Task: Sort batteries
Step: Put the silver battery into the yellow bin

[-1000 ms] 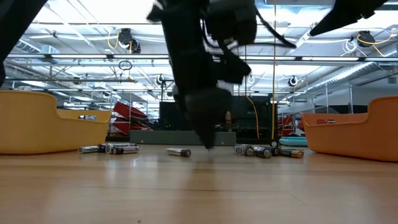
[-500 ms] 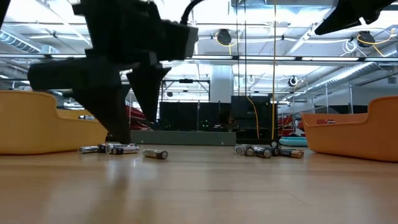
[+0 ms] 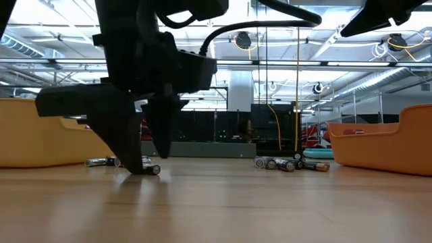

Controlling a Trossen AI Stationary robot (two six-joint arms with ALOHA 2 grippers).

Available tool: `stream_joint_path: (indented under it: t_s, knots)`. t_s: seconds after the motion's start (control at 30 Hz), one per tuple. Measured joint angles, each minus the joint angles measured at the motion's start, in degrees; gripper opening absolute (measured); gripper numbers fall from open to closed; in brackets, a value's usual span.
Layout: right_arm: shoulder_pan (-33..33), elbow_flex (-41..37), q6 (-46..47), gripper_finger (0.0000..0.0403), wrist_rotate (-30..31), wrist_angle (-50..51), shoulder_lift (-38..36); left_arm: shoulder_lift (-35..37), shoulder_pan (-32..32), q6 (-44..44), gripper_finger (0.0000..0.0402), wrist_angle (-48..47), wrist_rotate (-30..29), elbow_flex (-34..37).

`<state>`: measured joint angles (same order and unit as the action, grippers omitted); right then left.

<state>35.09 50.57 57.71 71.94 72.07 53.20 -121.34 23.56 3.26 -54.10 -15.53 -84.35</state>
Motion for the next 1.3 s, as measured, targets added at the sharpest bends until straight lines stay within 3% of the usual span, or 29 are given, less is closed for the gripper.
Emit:
stream_joint_path:
  t_s: [0.13, 0.3, 0.37, 0.57, 0.7, 0.83, 1.03, 1.3]
  knots:
    - [0.6, 0.0, 0.1, 0.0084, -0.3, -0.8, 1.2, -0.1, -0.6, -2.9, 0.0177, 0.5, 2.6, 0.1]
    - [1.1, 0.0, 0.1, 0.0084, -2.0, -2.7, 2.2, -0.1, -0.9, -6.1, 0.0048, 2.4, 4.3, 0.3]
    - [1.1, 0.0, -0.3, 0.0084, -3.1, -3.8, 2.2, -0.1, -1.1, -6.9, 0.0020, 3.1, 4.1, 0.4]
    - [1.1, 4.9, -5.6, 0.0084, -4.6, -9.2, 2.2, -0.2, -1.8, -7.1, 0.0029, 4.2, 4.0, 0.8]
    - [1.1, 5.9, -13.4, 0.0084, -4.5, -21.5, 2.6, 0.0, -2.1, -9.1, 0.0024, 5.9, 4.0, 2.3]
    - [1.2, 4.7, -17.3, 0.0084, -9.4, -30.0, 5.7, 0.3, -2.2, -9.8, 0.0023, 8.0, 2.8, 4.0]
    - [0.9, 4.7, -16.7, 0.0084, -5.0, -33.9, 10.4, 0.4, -2.4, -6.8, 0.0021, 9.7, -4.8, 4.8]
    - [-1.3, 4.6, -15.0, 0.0084, -3.7, -34.3, 9.8, 1.1, -2.2, -1.4, 0.0020, 9.0, -8.9, 4.9]
